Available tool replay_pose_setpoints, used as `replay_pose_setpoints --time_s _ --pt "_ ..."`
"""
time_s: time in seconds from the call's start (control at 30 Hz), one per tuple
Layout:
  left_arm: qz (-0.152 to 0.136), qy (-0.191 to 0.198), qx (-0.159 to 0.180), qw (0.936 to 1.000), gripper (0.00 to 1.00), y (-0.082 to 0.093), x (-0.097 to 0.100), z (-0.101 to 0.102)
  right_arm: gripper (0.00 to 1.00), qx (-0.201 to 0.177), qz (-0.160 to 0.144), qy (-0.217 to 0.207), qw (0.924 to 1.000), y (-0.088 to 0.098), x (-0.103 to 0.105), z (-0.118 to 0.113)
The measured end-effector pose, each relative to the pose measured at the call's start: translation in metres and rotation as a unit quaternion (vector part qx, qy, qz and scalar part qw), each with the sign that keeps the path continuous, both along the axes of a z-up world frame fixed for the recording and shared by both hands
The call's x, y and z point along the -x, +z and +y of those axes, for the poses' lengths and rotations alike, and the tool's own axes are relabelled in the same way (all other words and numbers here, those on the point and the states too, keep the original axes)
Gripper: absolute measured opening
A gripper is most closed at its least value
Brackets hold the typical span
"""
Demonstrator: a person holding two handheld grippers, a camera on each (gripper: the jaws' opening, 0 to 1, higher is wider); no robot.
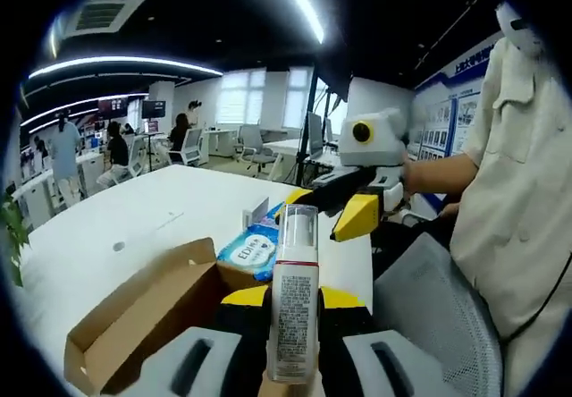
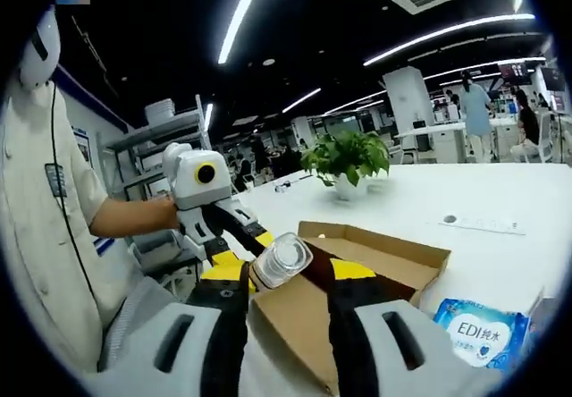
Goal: Operate the shoe box by opening the lid, removing the specified soft item, and placing it in the target area until the item is outside and the box remains undamaged.
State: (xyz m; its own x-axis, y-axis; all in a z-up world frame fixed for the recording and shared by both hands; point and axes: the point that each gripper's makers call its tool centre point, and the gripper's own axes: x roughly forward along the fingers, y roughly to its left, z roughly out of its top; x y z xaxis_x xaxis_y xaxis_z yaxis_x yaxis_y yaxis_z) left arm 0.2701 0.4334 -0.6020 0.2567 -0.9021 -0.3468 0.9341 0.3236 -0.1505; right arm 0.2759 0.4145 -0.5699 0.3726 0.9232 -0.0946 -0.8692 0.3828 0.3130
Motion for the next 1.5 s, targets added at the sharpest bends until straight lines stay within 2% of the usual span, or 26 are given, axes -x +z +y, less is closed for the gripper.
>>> replay_pose_setpoints --time_s 0.1,0.2,0.33,0.47,0.53,0.63,0.7,0.8,0.97,1.07,1.23,1.5 --pt "0.003 -0.011 0.030 0.9995 0.19 0.007 0.007 -0.004 0.29 -0.010 -0.001 -0.002 0.9999 0.004 -0.002 0.003" --pt "0.004 -0.009 0.042 0.9991 0.20 0.009 0.008 -0.006 0.27 -0.021 0.000 0.001 0.9998 0.008 -0.002 0.007" --pt "0.007 -0.008 0.053 0.9986 0.20 0.010 0.007 -0.005 0.23 -0.024 -0.001 0.011 0.9997 0.010 0.000 0.011" --pt "0.007 -0.010 0.054 0.9985 0.20 0.007 0.008 -0.005 0.23 -0.016 -0.004 0.015 0.9997 0.009 0.002 0.014" --pt "0.007 -0.011 0.048 0.9988 0.20 0.002 0.008 -0.005 0.23 -0.005 -0.006 0.018 0.9998 0.005 0.003 0.015" --pt "-0.002 -0.016 0.015 0.9998 0.20 -0.009 0.010 -0.007 0.22 0.030 -0.023 0.029 0.9989 -0.004 0.007 0.016" --pt "-0.027 -0.027 -0.010 0.9992 0.20 -0.016 0.010 -0.006 0.21 0.050 -0.037 0.041 0.9972 -0.008 0.010 0.018" --pt "-0.033 -0.027 -0.017 0.9989 0.20 -0.018 0.011 -0.009 0.20 0.060 -0.046 0.049 0.9959 -0.008 0.013 0.018" --pt "-0.029 -0.016 -0.017 0.9993 0.21 -0.016 0.011 -0.010 0.19 0.064 -0.057 0.054 0.9948 -0.004 0.014 0.016" --pt "-0.045 -0.012 -0.037 0.9982 0.23 -0.020 0.012 -0.009 0.19 0.067 -0.061 0.054 0.9944 -0.001 0.013 0.012" --pt "-0.038 -0.002 -0.029 0.9988 0.28 -0.021 0.015 -0.007 0.19 0.073 -0.066 0.049 0.9939 0.003 0.010 0.003" --pt "-0.043 0.028 -0.045 0.9977 0.38 -0.024 0.013 0.010 0.19 0.074 -0.077 0.031 0.9938 0.011 -0.002 -0.017"
